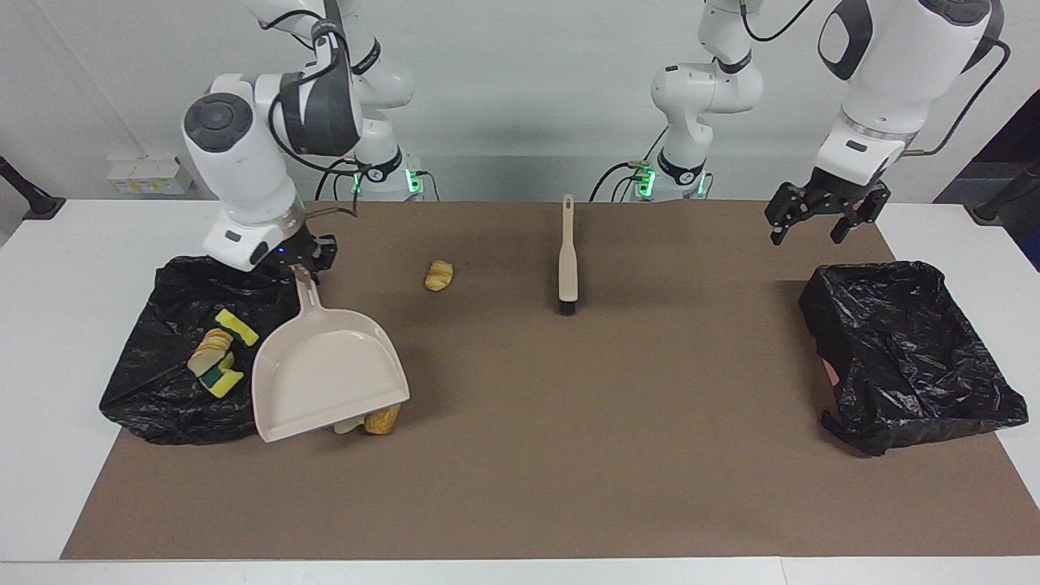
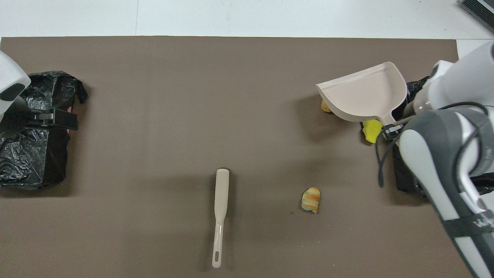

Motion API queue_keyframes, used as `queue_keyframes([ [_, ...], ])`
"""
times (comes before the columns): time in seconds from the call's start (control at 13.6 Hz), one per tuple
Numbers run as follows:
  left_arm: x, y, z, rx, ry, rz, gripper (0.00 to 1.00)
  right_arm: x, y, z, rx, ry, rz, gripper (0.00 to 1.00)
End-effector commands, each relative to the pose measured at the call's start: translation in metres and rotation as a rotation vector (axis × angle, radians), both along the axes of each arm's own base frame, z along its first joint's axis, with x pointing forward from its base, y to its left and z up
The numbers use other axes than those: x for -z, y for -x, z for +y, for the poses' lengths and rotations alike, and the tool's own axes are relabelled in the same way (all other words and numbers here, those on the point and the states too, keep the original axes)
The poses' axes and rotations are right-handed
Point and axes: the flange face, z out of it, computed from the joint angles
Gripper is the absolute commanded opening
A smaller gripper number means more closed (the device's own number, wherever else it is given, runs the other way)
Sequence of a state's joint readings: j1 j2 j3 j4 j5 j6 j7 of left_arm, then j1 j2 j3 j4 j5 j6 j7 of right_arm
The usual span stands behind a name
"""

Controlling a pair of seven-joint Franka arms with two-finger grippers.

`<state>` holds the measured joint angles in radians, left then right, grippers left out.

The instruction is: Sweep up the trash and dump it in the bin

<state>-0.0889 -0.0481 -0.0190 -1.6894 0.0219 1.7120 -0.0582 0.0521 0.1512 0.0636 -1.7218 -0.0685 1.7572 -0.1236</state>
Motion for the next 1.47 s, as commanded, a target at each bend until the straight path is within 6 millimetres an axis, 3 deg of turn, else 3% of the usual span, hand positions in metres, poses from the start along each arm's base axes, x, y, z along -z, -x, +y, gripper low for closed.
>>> queue_keyframes([
  [0.0, -0.006, -0.001, 0.002, 0.007, 0.002, -0.013, 1.00, 0.023, -0.011, 0.064, 0.151, -0.037, -0.035, 0.00],
  [0.29, -0.005, 0.001, 0.010, -0.015, -0.002, 0.000, 1.00, 0.072, -0.017, 0.193, 0.327, -0.064, -0.048, 0.00],
  [0.52, -0.009, 0.003, 0.010, -0.015, 0.000, -0.004, 1.00, 0.096, -0.025, 0.286, 0.396, -0.080, -0.082, 0.00],
  [0.66, -0.018, 0.010, 0.009, -0.009, -0.002, -0.011, 1.00, 0.106, -0.025, 0.325, 0.398, -0.111, -0.113, 0.00],
  [0.88, -0.019, 0.009, 0.006, -0.004, 0.001, -0.024, 1.00, 0.107, -0.018, 0.336, 0.391, -0.116, -0.118, 0.00],
  [0.96, -0.015, 0.005, 0.003, -0.013, 0.005, -0.033, 1.00, 0.106, -0.016, 0.338, 0.387, -0.113, -0.117, 0.19],
  [1.03, -0.013, -0.002, 0.002, -0.010, 0.008, -0.061, 1.00, 0.106, -0.015, 0.339, 0.381, -0.113, -0.124, 0.26],
  [1.1, -0.009, -0.011, -0.001, -0.011, 0.015, -0.094, 1.00, 0.108, -0.013, 0.340, 0.382, -0.109, -0.116, 0.48],
  [1.18, -0.006, -0.019, -0.001, -0.013, 0.019, -0.123, 1.00, 0.107, -0.011, 0.342, 0.379, -0.111, -0.119, 0.97],
  [1.4, 0.009, -0.043, -0.002, -0.008, 0.025, -0.187, 1.00, 0.102, -0.004, 0.348, 0.368, -0.109, -0.116, 1.00],
])
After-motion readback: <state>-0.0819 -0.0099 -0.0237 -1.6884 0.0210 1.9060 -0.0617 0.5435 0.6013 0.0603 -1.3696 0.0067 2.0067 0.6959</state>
